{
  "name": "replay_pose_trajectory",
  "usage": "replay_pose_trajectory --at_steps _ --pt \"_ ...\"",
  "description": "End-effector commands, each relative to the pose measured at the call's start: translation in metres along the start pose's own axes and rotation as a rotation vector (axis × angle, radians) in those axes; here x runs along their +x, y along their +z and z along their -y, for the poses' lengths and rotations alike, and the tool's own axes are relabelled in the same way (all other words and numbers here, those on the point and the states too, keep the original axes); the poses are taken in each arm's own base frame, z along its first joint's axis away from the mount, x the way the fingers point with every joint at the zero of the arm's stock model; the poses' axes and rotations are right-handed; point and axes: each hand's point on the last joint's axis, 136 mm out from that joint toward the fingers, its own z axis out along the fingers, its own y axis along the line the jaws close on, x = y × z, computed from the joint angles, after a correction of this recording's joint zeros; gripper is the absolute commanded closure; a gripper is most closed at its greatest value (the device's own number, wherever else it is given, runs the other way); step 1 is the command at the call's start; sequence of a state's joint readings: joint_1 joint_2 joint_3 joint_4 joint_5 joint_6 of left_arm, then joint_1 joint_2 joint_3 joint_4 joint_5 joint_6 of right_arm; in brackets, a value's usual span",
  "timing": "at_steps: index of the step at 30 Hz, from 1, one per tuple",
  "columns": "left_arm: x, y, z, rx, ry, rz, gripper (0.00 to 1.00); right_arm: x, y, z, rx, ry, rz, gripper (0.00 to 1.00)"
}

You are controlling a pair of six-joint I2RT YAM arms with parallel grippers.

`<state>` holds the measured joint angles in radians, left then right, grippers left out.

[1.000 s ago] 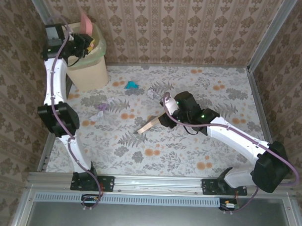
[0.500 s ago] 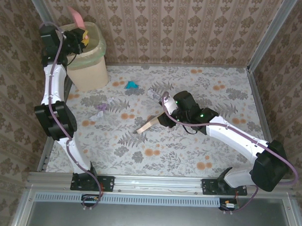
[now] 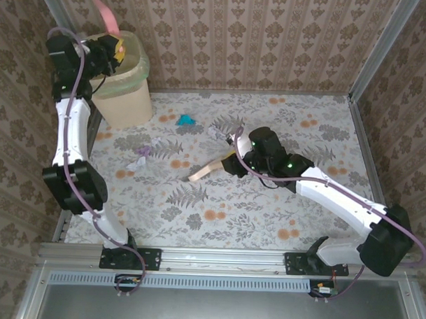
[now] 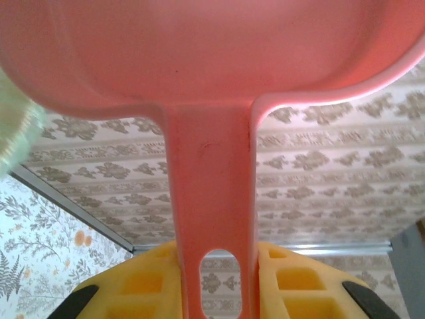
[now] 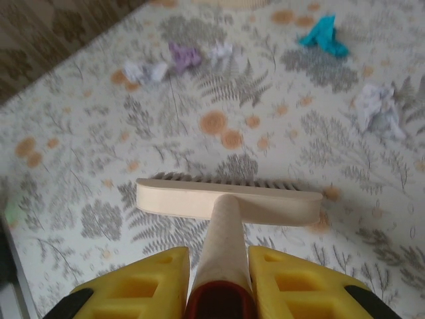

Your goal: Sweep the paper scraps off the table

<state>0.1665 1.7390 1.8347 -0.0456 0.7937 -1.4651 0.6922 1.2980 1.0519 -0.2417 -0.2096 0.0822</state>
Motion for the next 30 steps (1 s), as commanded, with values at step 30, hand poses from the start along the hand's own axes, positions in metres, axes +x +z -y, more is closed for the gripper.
replay_pose_trajectory --at_steps 30 --pt "0.205 -0.196 -0.189 -0.689 0.520 -0.285 1.00 -0.152 0.164 -0.043 0.046 0.081 0.213 1.00"
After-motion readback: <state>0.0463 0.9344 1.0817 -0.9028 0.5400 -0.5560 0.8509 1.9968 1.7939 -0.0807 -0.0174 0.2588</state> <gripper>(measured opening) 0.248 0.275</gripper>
